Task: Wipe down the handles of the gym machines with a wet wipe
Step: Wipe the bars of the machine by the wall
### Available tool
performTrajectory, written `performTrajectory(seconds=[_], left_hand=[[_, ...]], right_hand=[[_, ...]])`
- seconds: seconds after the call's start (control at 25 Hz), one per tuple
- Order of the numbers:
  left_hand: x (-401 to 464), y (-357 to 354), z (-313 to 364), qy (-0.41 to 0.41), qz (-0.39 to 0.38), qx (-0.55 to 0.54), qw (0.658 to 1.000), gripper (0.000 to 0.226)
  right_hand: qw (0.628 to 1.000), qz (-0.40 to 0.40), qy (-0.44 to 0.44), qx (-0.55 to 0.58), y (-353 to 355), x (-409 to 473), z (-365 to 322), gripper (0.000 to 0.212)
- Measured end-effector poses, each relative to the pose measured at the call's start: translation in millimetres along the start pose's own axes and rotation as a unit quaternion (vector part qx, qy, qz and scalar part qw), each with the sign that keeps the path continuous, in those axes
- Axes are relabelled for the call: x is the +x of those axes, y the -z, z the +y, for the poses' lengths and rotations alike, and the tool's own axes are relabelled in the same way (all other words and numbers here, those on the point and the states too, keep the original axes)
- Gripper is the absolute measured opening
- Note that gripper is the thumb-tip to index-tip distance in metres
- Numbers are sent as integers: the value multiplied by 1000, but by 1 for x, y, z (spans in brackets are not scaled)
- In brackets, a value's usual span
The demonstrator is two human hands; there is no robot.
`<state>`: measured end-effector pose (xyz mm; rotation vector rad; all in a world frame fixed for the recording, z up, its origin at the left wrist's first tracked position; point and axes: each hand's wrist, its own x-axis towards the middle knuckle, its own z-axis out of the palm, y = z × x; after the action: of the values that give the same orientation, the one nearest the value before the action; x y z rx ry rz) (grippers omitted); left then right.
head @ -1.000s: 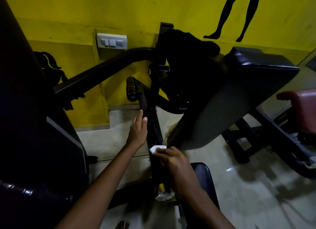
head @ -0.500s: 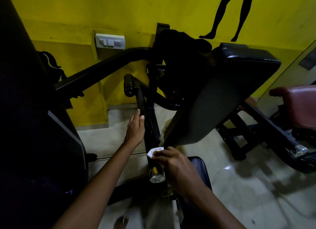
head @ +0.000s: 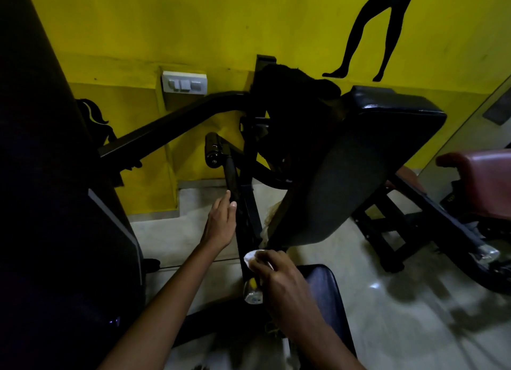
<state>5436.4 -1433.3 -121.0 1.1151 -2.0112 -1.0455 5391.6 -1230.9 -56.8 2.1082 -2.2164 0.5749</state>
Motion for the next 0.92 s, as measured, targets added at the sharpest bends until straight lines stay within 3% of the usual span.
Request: performTrajectory(seconds=[0.08,0.16,0.64,0.92], left_hand=[[10,3,-5,-11,-3,0,1000,46],[23,4,-10,-21,-5,3,1000,46],[108,14,-52,-122,-8,48,991,49],[152,25,-42,-195,102,183,958,49]], right_hand=[[996,38,-47,60,-6,15,0,33],[998,29,-50,27,-16,36,5,19],[992,53,-103,53,-62,205,69,16],[989,38,-135,41,-82,276,96,22]])
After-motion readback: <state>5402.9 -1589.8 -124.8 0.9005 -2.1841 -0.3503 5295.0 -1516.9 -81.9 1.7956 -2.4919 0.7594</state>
